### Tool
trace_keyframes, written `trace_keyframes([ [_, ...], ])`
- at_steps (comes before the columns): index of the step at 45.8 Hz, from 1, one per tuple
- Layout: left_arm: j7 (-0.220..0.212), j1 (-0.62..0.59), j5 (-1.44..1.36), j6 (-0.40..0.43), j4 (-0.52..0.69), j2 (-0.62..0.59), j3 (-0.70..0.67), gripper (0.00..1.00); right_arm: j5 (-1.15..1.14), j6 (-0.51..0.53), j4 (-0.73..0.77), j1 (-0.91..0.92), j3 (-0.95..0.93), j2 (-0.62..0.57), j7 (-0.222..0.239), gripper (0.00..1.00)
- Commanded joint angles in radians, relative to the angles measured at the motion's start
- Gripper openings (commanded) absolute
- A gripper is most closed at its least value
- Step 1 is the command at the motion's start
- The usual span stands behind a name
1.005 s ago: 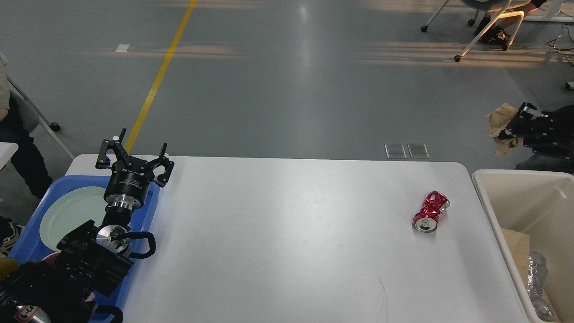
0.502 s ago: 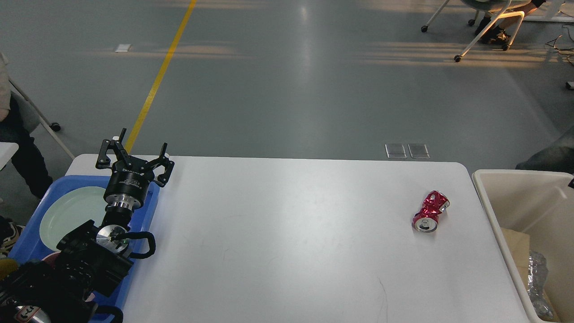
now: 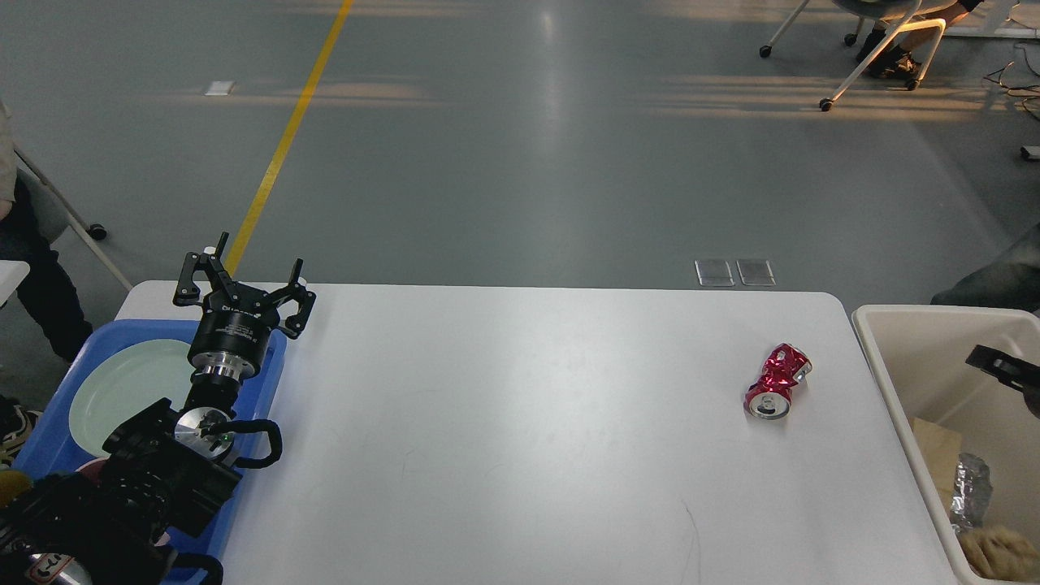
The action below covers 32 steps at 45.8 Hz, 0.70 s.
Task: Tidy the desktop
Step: 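Lift the crumpled brown paper and drop it into the white bin, then reach the right gripper to the red soda can and grasp it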
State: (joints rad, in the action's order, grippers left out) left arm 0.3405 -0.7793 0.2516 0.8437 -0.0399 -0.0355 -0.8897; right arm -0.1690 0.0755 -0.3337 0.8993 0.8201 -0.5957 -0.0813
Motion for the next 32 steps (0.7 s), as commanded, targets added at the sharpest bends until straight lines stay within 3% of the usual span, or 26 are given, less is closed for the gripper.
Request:
trace_keyframes([
  [1, 0.000, 0.000, 0.000, 0.000, 0.000, 0.000, 0.000, 0.96, -0.007, 0.003, -0.111, 0.139, 0.036, 0.007, 0.001, 1.00],
  [17, 0.000, 0.000, 0.000, 0.000, 0.000, 0.000, 0.000, 0.96, -0.001, 0.059, -0.522, 0.709, 0.369, 0.178, 0.001, 1.00],
  [22, 0.000, 0.000, 0.000, 0.000, 0.000, 0.000, 0.000, 0.96, 0.000, 0.197, -0.642, 0.878, 0.410, 0.214, 0.001, 1.00],
  [32, 0.000, 0.000, 0.000, 0.000, 0.000, 0.000, 0.000, 0.96, -0.001, 0.610, -0.754, 1.099, 0.415, 0.226, 0.001, 1.00],
])
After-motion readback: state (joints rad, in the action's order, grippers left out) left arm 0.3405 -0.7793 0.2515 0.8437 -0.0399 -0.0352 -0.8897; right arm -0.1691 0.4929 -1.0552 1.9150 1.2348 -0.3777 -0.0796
